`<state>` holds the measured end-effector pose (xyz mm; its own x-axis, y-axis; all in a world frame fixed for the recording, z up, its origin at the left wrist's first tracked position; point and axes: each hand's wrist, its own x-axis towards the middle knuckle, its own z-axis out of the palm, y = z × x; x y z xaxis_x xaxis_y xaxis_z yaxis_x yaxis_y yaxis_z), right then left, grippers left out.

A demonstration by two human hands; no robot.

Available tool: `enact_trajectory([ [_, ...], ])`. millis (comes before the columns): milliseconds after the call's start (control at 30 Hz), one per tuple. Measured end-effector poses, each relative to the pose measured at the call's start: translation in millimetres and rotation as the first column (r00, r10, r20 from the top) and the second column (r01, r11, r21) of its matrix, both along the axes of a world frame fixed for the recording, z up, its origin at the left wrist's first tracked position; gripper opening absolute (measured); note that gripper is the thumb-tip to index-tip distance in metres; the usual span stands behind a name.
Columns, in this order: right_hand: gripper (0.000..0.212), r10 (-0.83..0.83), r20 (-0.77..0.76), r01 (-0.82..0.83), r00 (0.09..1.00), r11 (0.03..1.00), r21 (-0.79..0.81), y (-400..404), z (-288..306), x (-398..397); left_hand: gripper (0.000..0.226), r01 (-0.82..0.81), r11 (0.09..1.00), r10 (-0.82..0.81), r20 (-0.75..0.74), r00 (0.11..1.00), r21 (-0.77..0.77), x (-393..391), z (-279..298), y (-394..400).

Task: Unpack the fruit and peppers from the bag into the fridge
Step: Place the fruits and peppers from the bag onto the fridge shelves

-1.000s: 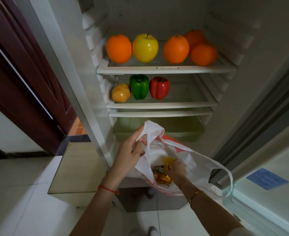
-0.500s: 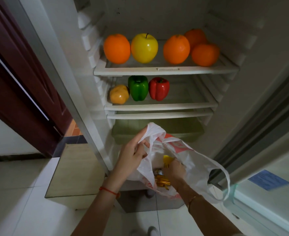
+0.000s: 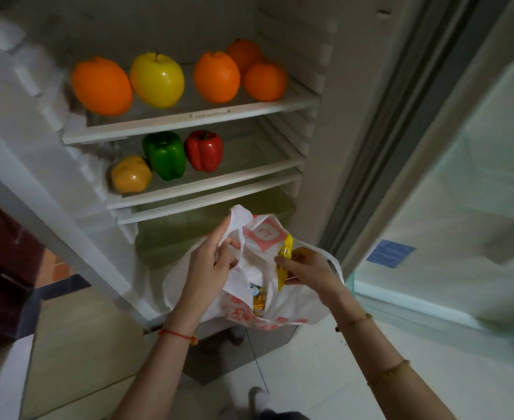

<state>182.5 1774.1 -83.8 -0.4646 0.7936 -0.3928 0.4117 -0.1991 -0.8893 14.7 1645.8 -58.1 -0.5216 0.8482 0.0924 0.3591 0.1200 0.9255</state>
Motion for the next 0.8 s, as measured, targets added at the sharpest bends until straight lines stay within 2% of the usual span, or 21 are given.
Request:
enact_trajectory([
  [67,0.014,-0.072,0.010,0.072,0.997,0.997,0.036,6.9,13.6,22.7,0.052,0.022,1.000,-0.022,-0.014,1.000,-0.003,8.9,2.3,7.3],
  [167,0.026,-0.191,0.087,0.180,0.978,0.976,0.121,23.1,18.4,60.0,0.052,0.035,0.999,-0.035,0.002,0.999,0.004,22.0,7.8,14.6],
  [267,0.024,-0.280,0.181,0.241,0.943,0.947,0.212,35.2,17.9,100.2,0.053,0.016,1.000,-0.016,0.012,1.000,0.011,29.7,8.1,20.3],
  [333,0.023,-0.284,0.315,0.211,0.906,0.946,0.245,42.8,13.0,125.7,0.053,0.004,1.000,-0.004,0.008,1.000,0.007,32.1,6.5,23.1],
  [433,0.033,-0.239,0.539,0.123,0.808,0.962,0.242,52.9,2.4,156.9,0.053,-0.014,1.000,0.014,0.003,1.000,-0.011,34.8,4.3,28.7],
  [567,0.032,-0.275,0.538,0.174,0.796,0.957,0.231,70.0,-15.5,174.5,0.053,-0.039,0.999,0.039,0.007,0.999,-0.020,40.6,2.8,32.1],
  [800,0.040,-0.205,0.619,0.112,0.758,0.976,0.186,85.7,-54.1,151.8,0.052,-0.084,0.996,0.084,0.001,0.996,-0.020,44.3,-2.5,27.4],
])
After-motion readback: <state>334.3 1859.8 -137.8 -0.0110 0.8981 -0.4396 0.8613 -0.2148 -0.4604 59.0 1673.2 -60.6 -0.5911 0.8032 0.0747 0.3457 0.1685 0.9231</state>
